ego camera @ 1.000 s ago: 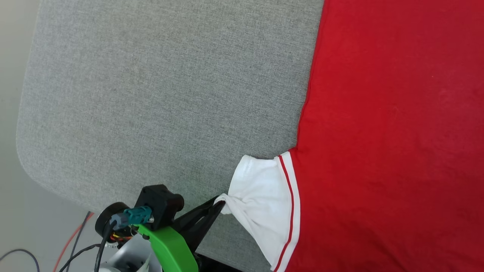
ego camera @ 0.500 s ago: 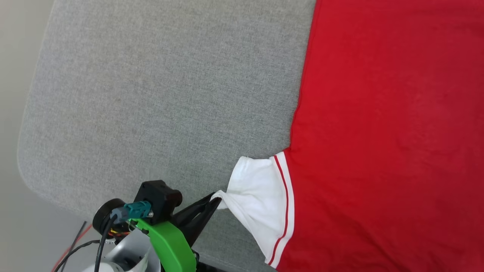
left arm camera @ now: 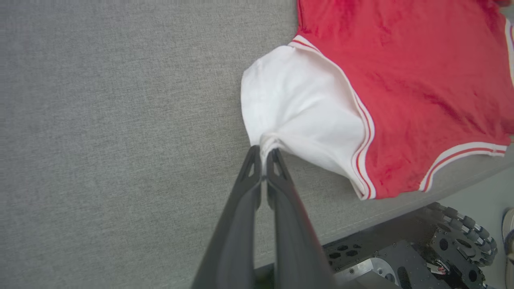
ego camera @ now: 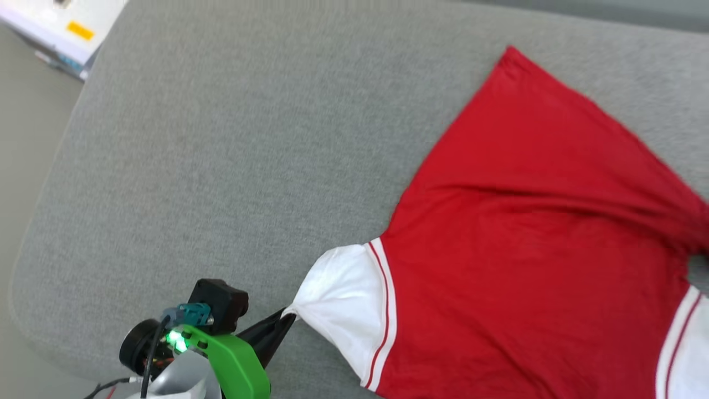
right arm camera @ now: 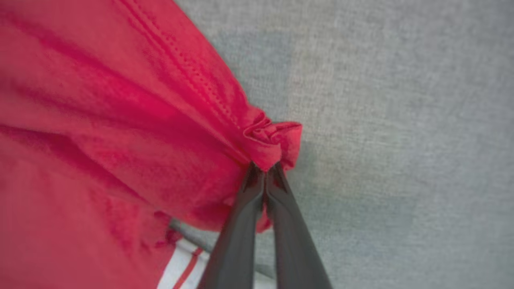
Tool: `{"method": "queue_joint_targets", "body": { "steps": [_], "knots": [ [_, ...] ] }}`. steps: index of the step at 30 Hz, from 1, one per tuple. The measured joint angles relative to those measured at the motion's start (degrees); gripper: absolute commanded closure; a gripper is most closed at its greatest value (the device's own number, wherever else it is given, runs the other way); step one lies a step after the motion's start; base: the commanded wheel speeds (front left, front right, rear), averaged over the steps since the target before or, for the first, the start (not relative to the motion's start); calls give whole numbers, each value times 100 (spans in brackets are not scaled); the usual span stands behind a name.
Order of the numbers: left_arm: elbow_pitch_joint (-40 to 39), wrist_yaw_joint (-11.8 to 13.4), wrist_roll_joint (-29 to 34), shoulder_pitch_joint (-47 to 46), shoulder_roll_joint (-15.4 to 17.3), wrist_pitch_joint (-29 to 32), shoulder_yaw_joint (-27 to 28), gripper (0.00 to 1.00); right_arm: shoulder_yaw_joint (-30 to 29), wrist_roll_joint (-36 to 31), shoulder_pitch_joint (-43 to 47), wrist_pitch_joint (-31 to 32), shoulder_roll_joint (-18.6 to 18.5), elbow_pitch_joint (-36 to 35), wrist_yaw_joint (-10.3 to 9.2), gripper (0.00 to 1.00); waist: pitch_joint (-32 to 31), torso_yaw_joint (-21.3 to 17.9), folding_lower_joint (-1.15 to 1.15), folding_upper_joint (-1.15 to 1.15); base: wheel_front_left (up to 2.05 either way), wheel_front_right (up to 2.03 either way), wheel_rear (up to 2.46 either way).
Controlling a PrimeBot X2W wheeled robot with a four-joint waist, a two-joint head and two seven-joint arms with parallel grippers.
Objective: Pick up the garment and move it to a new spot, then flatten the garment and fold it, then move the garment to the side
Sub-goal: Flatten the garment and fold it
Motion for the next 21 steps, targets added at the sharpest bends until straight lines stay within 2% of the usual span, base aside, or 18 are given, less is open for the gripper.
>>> {"method": "queue_joint_targets", "body": {
  "steps": [13, 21],
  "knots": [
    [198, 110, -246, 430, -15, -257, 5, 100, -545, 293, 2065, 158, -52, -1115, 0, 100, -1079, -611, 0, 0, 0, 0, 0],
    [256, 101, -252, 426, -75, -363, 21, 100, -1042, 186, 2841, 277, 409, -1526, 0, 100, -1319, -901, 0, 0, 0, 0, 0]
  ]
}}
